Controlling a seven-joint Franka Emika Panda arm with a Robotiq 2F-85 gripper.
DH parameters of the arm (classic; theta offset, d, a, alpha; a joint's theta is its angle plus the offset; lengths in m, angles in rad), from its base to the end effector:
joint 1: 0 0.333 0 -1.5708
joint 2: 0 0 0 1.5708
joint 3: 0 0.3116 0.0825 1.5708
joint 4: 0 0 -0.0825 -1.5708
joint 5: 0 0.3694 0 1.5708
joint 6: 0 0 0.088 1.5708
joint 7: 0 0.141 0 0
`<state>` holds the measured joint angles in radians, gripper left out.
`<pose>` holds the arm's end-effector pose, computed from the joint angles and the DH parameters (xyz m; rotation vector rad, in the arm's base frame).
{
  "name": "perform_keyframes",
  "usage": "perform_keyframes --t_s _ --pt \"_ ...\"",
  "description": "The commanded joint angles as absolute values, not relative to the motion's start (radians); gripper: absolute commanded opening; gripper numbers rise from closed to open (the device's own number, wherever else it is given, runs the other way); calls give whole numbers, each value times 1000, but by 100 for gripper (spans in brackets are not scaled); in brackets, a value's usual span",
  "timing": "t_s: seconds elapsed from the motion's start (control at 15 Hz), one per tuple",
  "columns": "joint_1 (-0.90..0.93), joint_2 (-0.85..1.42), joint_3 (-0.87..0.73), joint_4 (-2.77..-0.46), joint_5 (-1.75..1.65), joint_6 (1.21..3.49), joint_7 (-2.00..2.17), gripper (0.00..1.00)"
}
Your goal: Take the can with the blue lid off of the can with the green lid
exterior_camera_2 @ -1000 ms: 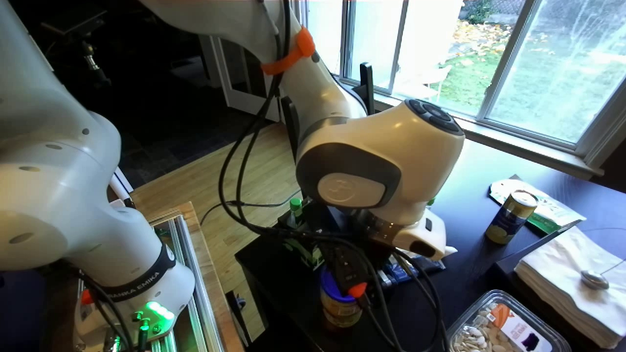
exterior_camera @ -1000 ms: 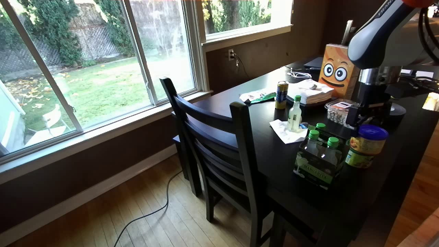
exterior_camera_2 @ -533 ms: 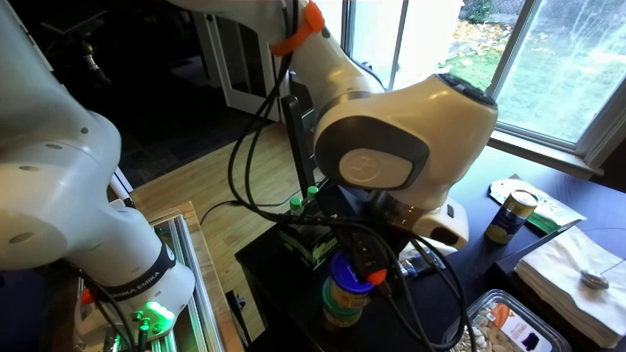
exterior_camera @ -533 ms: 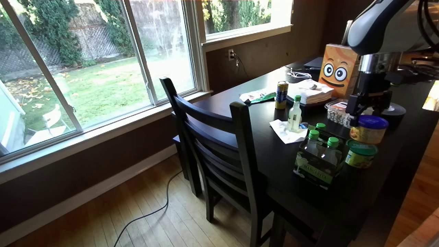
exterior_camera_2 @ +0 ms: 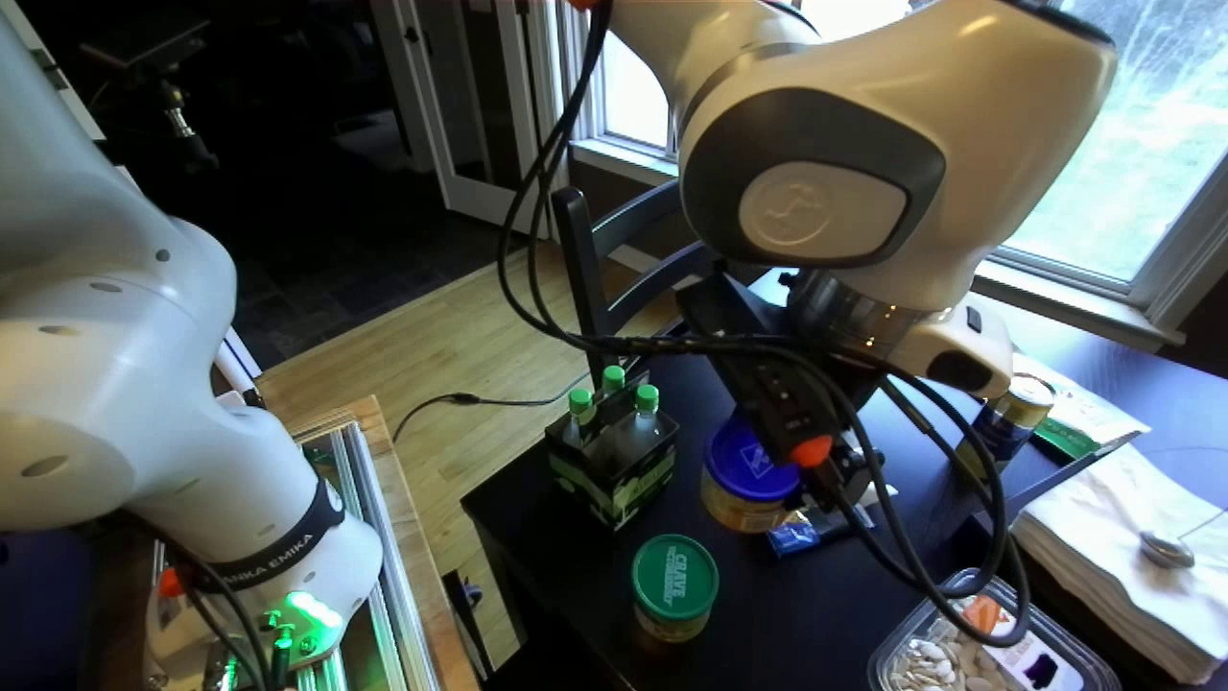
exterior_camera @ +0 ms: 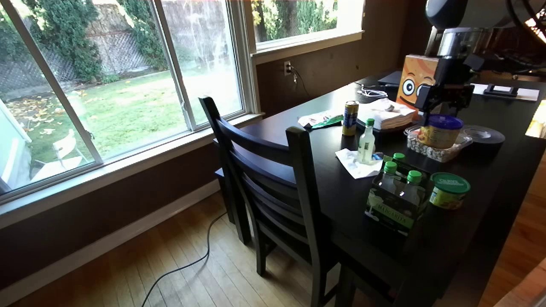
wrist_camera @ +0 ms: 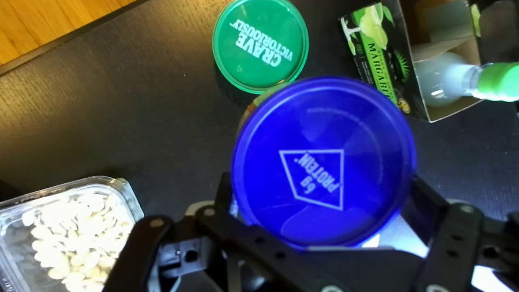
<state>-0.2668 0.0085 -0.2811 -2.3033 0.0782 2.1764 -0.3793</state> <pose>0.4138 -0.2466 0.3041 -3.0074 0.3285 0.1430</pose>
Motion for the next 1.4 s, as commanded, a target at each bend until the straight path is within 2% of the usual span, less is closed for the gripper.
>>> perform_keyframes --t_s 0.0,0.2,0.27,0.6,1.33 --pt "-270 9 -276 -2300 81 2174 -379 96" --pt "-270 11 -276 -2300 81 2173 -379 96" --pt "-269 9 -275 -2300 89 2175 -393 71" --pt "-230 105 -225 -2124 78 2077 -411 71" --pt "-188 394 -97 -1575 94 1831 -377 71"
